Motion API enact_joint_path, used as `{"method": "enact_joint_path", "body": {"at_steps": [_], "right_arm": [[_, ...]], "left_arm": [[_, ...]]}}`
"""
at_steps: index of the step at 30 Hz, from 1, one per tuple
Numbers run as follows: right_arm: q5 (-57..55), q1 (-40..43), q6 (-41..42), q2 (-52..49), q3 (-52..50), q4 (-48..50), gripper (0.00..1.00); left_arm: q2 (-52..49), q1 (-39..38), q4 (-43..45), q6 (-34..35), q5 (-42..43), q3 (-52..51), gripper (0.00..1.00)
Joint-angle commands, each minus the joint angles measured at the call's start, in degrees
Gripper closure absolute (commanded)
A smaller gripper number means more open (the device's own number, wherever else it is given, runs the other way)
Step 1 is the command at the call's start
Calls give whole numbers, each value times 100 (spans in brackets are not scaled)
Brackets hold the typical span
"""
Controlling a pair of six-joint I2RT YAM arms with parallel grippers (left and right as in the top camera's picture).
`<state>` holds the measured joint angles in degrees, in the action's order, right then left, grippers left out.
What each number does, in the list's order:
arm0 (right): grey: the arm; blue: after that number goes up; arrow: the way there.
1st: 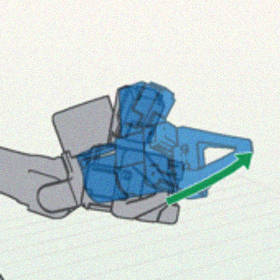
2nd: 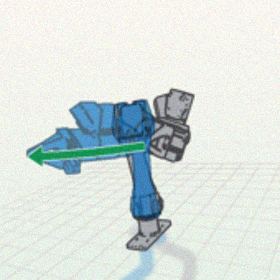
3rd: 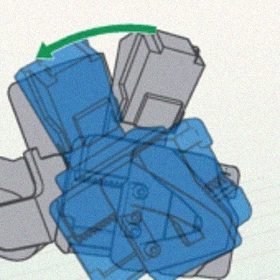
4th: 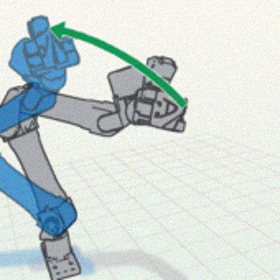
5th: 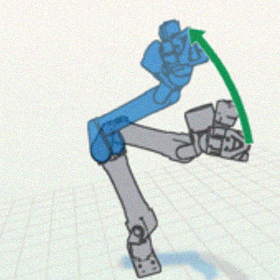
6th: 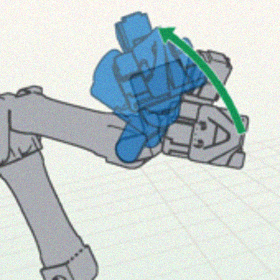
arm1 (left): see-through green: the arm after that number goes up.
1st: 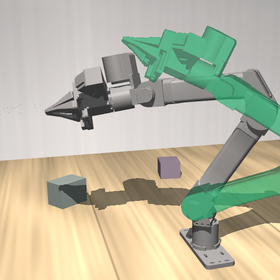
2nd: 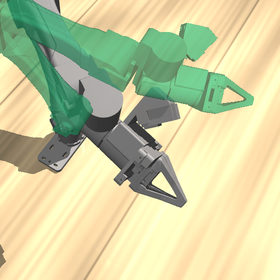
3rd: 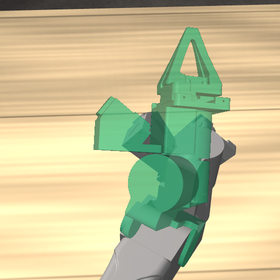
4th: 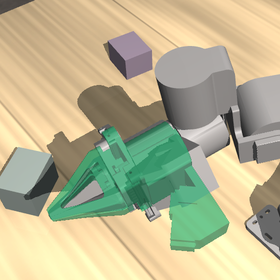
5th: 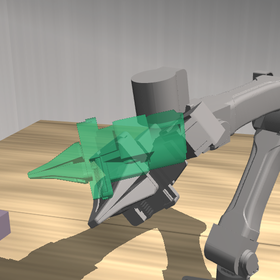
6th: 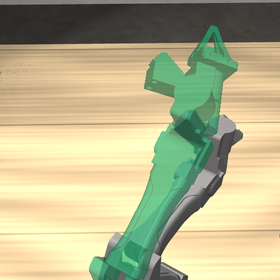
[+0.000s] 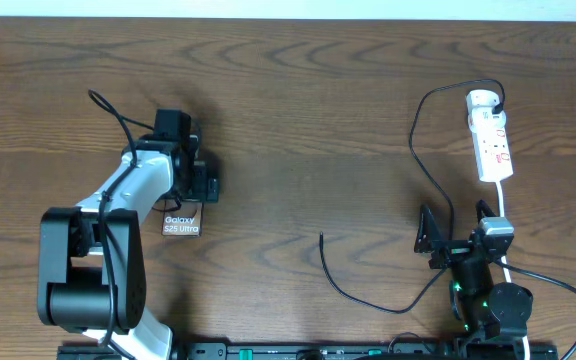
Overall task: Plug charger to phone and switch on socket
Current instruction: 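Lower the left gripper and close it on the phone's bottom edge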
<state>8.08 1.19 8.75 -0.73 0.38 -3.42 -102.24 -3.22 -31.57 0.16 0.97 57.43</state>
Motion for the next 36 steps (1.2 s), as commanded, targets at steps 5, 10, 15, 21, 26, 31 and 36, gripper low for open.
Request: {"method": "enact_joint_path", "body": {"at_steps": [5,10,15,21,26,31,36], "right_arm": [[-4,-48,22,24,-7,-24,1],[-4,-48,22,24,-7,-24,1],[-4,-48,22,24,-7,-24,1],[-4,-48,22,24,-7,-24,1],[-4,-48,22,24,-7,-24,1],[-4,-48,22,24,-7,-24,1],[-4,-48,22,24,-7,-24,1]], "left_arm": [[-87,-9,44,-42,118,-118,2],[-87,-9,61,-42,118,-144,2],[-87,-9,63,-39,118,-173,2],[-87,-9,66,-37,120,-170,2],[-87,-9,66,-37,120,-170,2],[-87,-9,66,-37,120,-173,2],[-87,-9,63,-37,160,-170,3]]}}
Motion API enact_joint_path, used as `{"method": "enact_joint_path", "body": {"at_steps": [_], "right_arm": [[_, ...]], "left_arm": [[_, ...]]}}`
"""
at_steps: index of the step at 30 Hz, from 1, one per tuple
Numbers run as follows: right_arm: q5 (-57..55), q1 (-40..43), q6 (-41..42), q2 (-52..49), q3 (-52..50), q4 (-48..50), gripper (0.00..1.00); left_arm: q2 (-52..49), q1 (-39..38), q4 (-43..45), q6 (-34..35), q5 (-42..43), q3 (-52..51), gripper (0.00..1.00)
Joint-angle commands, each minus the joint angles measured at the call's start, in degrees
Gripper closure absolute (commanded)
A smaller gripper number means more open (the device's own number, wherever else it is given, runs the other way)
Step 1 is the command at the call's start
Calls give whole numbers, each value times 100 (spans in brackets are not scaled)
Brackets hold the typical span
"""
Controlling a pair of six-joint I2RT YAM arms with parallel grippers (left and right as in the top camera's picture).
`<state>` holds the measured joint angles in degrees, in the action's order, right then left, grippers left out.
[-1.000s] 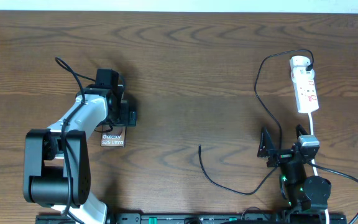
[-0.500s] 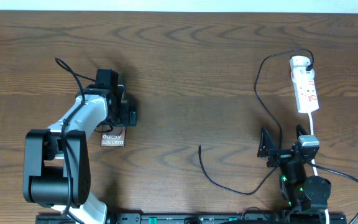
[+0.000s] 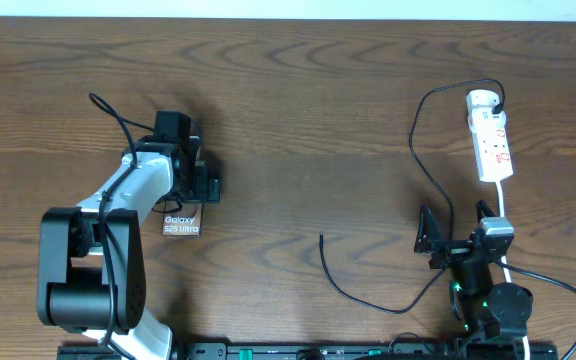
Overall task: Plug charger to phone and switch on socket
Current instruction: 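Lower the left gripper and close it on the phone's bottom edge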
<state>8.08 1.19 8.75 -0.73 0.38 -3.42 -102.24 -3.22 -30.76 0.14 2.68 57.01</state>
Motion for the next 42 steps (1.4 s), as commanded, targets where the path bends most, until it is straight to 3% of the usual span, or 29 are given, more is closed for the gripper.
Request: {"method": "enact_joint_path", "body": {"at_steps": [1,18,21,32,37,42], "right_arm": [[-4,-48,22,24,-7,-24,1],[-4,-48,22,24,-7,-24,1],[-4,-48,22,24,-7,-24,1],[-4,-48,22,24,-7,-24,1],[-4,-48,22,24,-7,-24,1],[-4,-48,22,24,-7,-24,1]], "left_arm": [[-87,-9,-17,-35,-11,-131,3],[-87,-9,-17,-35,-15,-129,4],[-87,-9,-17,-35,-15,-131,9],[-87,-9,-17,-35,-15,-131,11],[-87,-9,-17,-37,-15,-131,22],[-87,-9,-15,-35,-13,-131,22]]}}
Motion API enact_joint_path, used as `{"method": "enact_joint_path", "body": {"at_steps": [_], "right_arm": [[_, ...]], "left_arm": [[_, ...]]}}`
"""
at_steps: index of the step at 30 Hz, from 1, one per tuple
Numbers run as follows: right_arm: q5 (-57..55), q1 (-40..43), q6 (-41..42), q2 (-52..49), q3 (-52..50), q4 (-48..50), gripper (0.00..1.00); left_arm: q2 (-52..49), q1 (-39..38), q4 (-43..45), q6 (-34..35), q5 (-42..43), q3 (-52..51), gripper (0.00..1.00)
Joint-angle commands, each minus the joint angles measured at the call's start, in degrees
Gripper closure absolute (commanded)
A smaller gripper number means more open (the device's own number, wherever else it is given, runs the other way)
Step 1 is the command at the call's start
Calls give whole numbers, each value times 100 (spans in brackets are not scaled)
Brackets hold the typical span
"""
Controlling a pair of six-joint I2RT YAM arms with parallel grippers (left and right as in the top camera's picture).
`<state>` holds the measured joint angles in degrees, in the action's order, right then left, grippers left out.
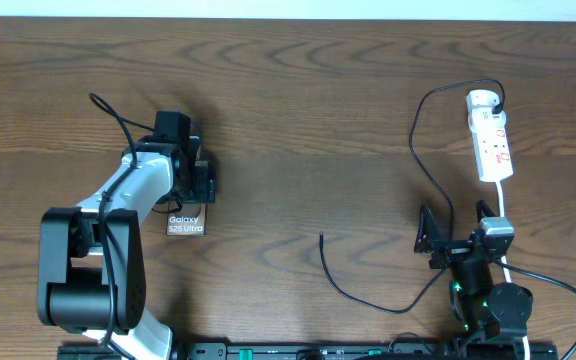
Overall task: Plug charger to phone and switch on socket
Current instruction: 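Lower the left gripper and close it on the phone's bottom edge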
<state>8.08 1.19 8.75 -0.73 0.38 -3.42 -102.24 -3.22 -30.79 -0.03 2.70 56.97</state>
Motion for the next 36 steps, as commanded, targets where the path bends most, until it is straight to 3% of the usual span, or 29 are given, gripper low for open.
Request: {"method": "enact_joint_path", "body": {"at_steps": [1,23,36], "right_arm": [[-4,-48,22,24,-7,-24,1],[-4,-48,22,24,-7,-24,1],[-4,-48,22,24,-7,-24,1]], "left_arm": [[-87,-9,-13,-17,-15,-125,22],[-87,-9,-13,-17,-15,-125,36],[-87,-9,9,-17,-15,-125,70]]}}
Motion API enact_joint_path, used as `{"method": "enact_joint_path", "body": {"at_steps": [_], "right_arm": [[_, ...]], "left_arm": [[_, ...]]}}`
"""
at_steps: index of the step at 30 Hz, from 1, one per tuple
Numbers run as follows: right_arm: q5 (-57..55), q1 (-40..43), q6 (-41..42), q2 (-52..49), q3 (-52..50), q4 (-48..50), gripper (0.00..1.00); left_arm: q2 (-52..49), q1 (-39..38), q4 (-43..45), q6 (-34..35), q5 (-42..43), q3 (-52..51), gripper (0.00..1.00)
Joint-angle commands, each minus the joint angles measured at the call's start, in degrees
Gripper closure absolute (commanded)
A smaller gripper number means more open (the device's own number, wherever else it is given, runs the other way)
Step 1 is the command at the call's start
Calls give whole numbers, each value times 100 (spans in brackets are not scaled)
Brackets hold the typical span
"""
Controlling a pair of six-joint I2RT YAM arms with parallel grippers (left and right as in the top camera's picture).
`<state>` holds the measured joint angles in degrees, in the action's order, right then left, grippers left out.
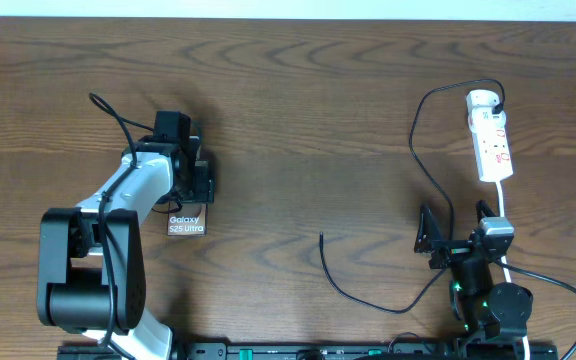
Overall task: Plug charger to phone and switch on socket
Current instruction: 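Lower the left gripper and close it on the phone's bottom edge, then lift the phone with the left gripper and turn it upright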
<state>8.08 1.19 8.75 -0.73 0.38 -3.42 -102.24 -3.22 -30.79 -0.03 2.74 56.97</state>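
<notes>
The phone [186, 224] lies on the table at the left, and only its lower end, reading "Galaxy S25 Ultra", shows. My left gripper [200, 180] sits over its upper part, with the jaws drawn in against it. The black charger cable [420, 160] runs from the white socket strip [491, 135] at the far right. Its free end [321, 238] lies on the bare wood at the middle front. My right gripper [428, 240] rests open near the front right, beside the cable, with nothing in it.
The strip's white lead [504, 205] runs down past the right arm base [488, 300]. The left arm [118, 200] and its black wire [113, 115] take up the left front. A cable loop [558, 290] lies at the front right corner.
At first my left gripper stood a little wider over the phone's upper end. By 1.2 s ago its jaws had narrowed and the phone's lit end had shifted slightly right. The right arm, the cable and the socket strip stayed where they were.
</notes>
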Motion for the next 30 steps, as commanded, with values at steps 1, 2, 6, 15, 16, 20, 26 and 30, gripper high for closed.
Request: {"method": "enact_joint_path", "body": {"at_steps": [1,2,6,15,16,20,26,30], "right_arm": [[-4,-48,22,24,-7,-24,1],[-4,-48,22,24,-7,-24,1],[-4,-48,22,24,-7,-24,1],[-4,-48,22,24,-7,-24,1],[-4,-48,22,24,-7,-24,1],[-4,-48,22,24,-7,-24,1],[-4,-48,22,24,-7,-24,1],[-4,-48,22,24,-7,-24,1]], "left_arm": [[-87,-9,9,-17,-20,-125,73],[-87,-9,9,-17,-20,-125,77],[-87,-9,24,-17,-20,-125,92],[-87,-9,28,-17,-20,-125,93],[-85,-9,28,-17,-20,-125,93],[-87,-9,26,-17,-20,-125,93],[-85,-9,52,-17,-17,-122,93],[-83,-9,48,-20,-20,-90,93]]}}
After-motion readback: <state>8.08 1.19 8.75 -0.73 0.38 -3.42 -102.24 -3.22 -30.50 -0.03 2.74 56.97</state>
